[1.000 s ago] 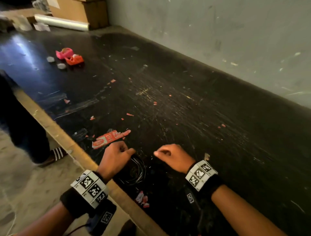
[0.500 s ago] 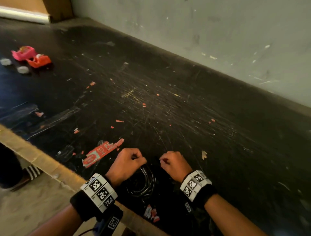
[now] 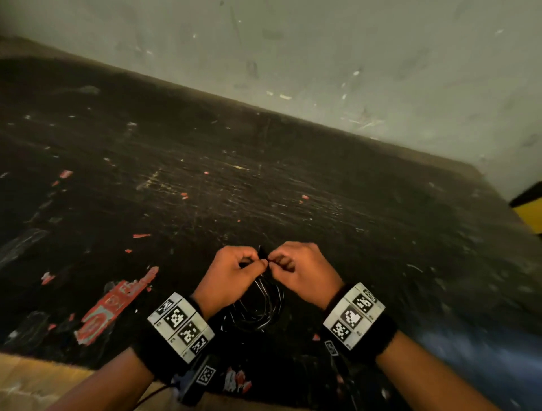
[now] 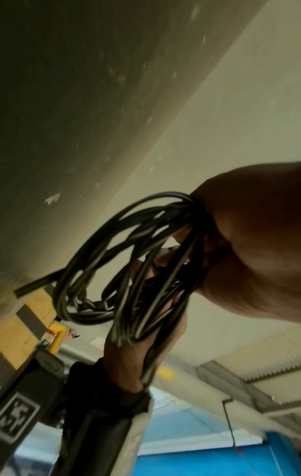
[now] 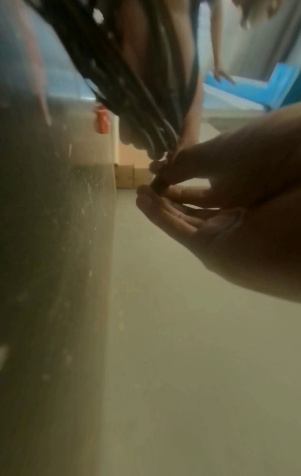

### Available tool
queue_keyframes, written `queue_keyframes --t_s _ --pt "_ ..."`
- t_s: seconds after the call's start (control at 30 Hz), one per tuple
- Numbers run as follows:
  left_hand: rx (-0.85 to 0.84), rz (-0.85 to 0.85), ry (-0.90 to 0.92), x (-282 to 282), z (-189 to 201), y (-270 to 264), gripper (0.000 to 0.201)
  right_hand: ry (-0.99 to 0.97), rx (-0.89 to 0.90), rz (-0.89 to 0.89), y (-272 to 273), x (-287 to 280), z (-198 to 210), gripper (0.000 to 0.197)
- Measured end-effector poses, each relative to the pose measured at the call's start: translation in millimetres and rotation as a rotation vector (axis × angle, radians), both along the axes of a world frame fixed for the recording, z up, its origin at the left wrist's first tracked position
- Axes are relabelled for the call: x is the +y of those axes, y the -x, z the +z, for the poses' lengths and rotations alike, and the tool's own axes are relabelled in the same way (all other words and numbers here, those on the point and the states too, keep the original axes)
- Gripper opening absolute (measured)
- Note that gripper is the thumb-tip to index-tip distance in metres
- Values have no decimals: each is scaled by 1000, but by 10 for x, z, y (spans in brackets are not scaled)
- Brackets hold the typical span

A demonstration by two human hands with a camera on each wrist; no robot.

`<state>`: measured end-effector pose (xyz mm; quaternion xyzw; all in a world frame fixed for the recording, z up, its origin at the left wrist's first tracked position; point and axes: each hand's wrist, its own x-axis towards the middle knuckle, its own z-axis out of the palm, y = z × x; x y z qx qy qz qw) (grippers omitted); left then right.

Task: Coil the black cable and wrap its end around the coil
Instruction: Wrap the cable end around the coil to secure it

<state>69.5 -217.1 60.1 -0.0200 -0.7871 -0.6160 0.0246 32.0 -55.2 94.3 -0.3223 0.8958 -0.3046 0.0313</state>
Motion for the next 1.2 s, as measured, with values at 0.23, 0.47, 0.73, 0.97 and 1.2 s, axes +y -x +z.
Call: queue_keyframes --t_s 0.23,0.47,0.73,0.97,1.2 --pt "150 -13 86 264 188 13 24 120 -32 -282 -41 100 172 15" --pt "344 110 81 520 350 77 28 484 -299 -707 61 76 271 21" --pt "265 130 -170 675 601 158 33 823 -550 -319 -15 604 775 19" --pt "129 100 -390 911 844 203 37 518 -201 -38 5 942 986 21" --pt "156 76 -381 1107 1003 221 29 507 -68 -62 73 1151 1166 16"
